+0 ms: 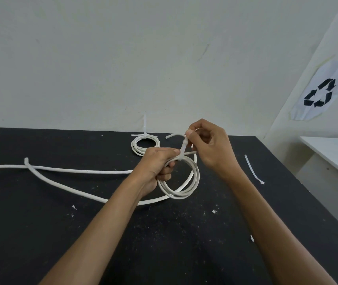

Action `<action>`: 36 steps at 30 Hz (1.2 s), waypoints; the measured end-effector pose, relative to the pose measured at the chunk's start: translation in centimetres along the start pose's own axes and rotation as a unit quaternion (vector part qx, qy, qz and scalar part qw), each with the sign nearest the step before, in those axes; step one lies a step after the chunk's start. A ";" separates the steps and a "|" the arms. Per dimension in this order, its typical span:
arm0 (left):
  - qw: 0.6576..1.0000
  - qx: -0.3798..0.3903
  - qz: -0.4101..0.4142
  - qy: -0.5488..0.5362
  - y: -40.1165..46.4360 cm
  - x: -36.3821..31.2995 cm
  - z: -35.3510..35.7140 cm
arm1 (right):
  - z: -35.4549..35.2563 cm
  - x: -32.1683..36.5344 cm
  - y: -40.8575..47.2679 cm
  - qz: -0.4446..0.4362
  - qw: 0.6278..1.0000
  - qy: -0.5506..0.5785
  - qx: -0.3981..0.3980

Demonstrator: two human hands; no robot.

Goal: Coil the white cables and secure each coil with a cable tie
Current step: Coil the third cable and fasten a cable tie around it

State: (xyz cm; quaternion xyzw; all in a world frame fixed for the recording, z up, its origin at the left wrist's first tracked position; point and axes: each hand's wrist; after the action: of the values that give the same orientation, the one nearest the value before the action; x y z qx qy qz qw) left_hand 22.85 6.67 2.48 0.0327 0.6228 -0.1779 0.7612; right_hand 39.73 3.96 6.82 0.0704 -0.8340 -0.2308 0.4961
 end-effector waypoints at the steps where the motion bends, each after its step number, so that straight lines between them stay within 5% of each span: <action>1: 1.000 -0.005 -0.006 -0.002 0.0 0.1 -0.1 | 0.0 0.1 0.0 -0.003 1.000 -0.010 0.002; 10: 0.999 -0.052 -0.013 -0.006 0.0 0.2 0.0 | 0.5 0.8 0.1 -0.056 0.994 -0.096 0.000; 22: 0.999 -0.033 -0.023 0.012 -0.3 0.4 0.2 | 0.8 0.2 0.1 -0.016 0.994 -0.108 0.020; 36: 0.988 -0.038 0.101 0.110 -1.4 0.2 -0.2 | 0.6 0.6 -0.1 0.027 0.998 -0.064 0.012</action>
State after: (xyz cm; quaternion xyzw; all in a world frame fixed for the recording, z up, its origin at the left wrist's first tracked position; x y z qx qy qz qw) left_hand 22.28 5.33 2.48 0.0859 0.7027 -0.0716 0.7026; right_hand 38.91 3.83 6.97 0.0393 -0.8683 -0.2111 0.4472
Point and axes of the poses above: each hand's wrist, its own y-axis towards the middle knuckle, its own z-axis out of the palm, x = y × z, and after that the axes turned 3 degrees about -x, right-handed
